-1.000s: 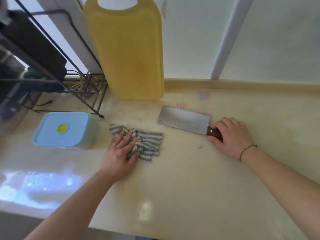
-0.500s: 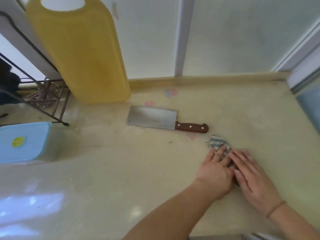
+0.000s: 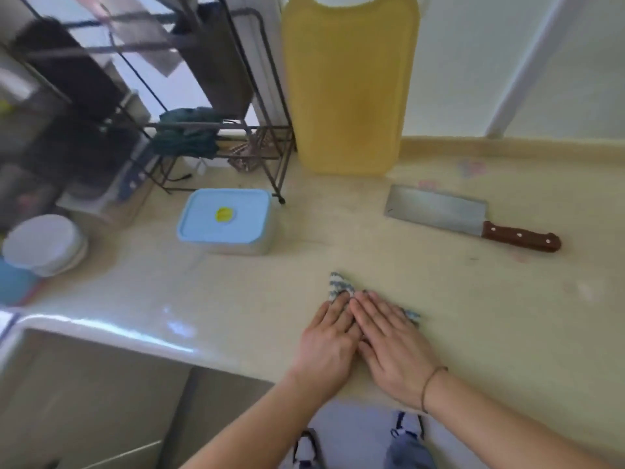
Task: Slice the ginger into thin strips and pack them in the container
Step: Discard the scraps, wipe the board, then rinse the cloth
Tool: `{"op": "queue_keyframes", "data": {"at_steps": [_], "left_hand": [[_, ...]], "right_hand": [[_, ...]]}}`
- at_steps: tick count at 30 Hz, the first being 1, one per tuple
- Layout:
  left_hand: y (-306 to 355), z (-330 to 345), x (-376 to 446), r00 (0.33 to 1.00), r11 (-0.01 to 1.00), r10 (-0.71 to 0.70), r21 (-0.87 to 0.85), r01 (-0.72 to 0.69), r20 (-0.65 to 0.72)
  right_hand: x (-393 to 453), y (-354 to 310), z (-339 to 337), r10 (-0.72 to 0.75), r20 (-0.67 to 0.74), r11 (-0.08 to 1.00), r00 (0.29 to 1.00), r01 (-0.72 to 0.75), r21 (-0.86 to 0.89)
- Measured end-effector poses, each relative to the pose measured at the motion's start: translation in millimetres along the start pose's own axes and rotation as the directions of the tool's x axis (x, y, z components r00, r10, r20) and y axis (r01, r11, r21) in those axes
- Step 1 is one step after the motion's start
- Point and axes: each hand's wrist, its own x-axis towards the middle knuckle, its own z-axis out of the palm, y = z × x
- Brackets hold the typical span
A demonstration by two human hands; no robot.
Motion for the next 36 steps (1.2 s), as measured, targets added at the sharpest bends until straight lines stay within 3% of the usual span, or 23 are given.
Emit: {"op": "queue_keyframes", "data": {"at_steps": [5, 7, 10, 13, 17, 22, 26, 30, 33, 36], "left_hand": [[-127, -14, -113, 0.946, 0.946, -0.324, -0.027, 0.323, -0.007], [-152, -13, -147, 0.915, 0.916, -0.401, -0.046, 0.399, -0.039], [-140, 0, -165, 0.881, 0.889, -0.453, -0.140, 0.436, -0.137], [-92, 11, -151, 0.875, 0.891, -0.442, -0.210, 0.403, -0.196], [-12, 18, -97, 0.928, 0.939, -0.315, -0.205, 0.276, -0.198], [120, 26, -2, 0.999, 0.987, 0.005, -0.157, -0.010, -0.035], [234, 29, 68, 0.973, 0.975, 0.204, -0.106, -0.193, 0.104], [326, 29, 121, 0.883, 0.933, 0.357, -0.076, -0.351, 0.304], [359, 30, 129, 0.867, 0.914, 0.402, -0.083, -0.396, 0.295], [342, 38, 115, 0.852, 0.876, 0.479, -0.055, -0.479, 0.213]], "right_hand": [[98, -146, 32, -0.171, 0.112, 0.985, 0.979, 0.168, 0.035], [108, -189, 43, -0.156, 0.188, 0.988, 0.970, 0.151, 0.042], [92, -201, 50, -0.165, 0.197, 0.986, 0.966, 0.165, 0.017], [58, -165, 39, -0.192, 0.173, 0.981, 0.966, 0.189, 0.034], [-6, -81, 19, -0.027, 0.137, 0.999, 0.990, 0.024, 0.024], [-122, 47, -15, 0.183, -0.021, 0.981, 0.983, -0.184, -0.058], [-214, 140, -47, 0.376, -0.051, 0.920, 0.925, -0.379, -0.095], [-287, 209, -68, 0.541, -0.074, 0.839, 0.837, -0.544, -0.023], [-322, 221, -67, 0.571, -0.121, 0.820, 0.812, -0.572, 0.031], [-330, 197, -53, 0.584, -0.178, 0.811, 0.792, -0.578, 0.088]]}}
